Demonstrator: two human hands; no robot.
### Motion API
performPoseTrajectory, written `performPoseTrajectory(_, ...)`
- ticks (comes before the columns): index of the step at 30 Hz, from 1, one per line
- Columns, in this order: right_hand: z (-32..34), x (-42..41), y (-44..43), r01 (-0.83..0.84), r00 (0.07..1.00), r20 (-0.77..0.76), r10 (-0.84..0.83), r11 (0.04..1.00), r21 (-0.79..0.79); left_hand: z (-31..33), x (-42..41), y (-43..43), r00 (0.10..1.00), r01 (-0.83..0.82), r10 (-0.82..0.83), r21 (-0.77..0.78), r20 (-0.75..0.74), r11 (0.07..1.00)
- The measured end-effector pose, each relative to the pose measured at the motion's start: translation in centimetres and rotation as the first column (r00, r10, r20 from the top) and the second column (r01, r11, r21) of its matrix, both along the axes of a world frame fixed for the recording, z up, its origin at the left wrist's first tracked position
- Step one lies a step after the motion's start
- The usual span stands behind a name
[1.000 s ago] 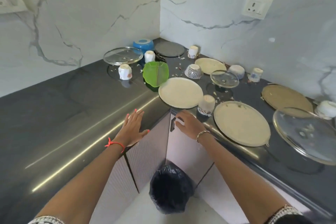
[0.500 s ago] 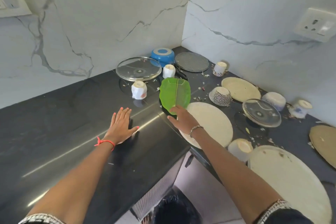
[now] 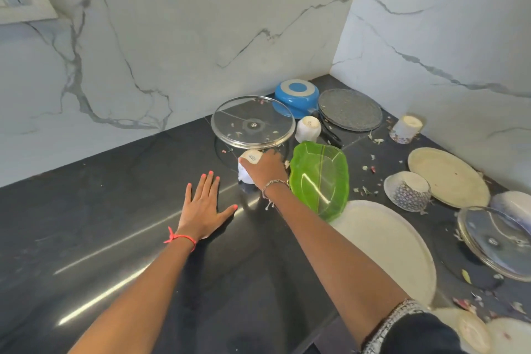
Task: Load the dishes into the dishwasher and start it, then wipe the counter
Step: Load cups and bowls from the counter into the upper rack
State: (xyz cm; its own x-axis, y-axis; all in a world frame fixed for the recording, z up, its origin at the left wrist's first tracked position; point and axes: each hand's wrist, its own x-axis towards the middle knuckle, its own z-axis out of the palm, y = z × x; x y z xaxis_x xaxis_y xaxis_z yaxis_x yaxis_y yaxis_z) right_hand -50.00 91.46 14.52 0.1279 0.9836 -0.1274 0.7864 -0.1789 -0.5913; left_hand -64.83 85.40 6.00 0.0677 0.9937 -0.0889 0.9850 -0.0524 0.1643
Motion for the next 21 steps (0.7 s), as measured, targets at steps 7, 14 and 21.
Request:
performPoseTrajectory(7,-1.2,-2.2,2.0,0.065,0.998,0.020,-0.064,0.994,-0.089,-0.3,0.1,0.2,0.999,0.002,-0.002,0.009,-0.033,1.000)
performPoseTrajectory(14,-0.5,-0.4,1.3,-0.012,1.000,-0.014,0.010,0.990,-0.143,-0.2,0.2,0.1,0.999,0.011,-0.011,0.008,-0.038,1.000)
performPoseTrajectory(21,1.9,4.3,-1.9,-0.067,0.997,-0.049,0.060,0.983,-0.171,1.6,1.1,-0.3,1.000,-0.013,0.013,-0.067,0.008,0.998)
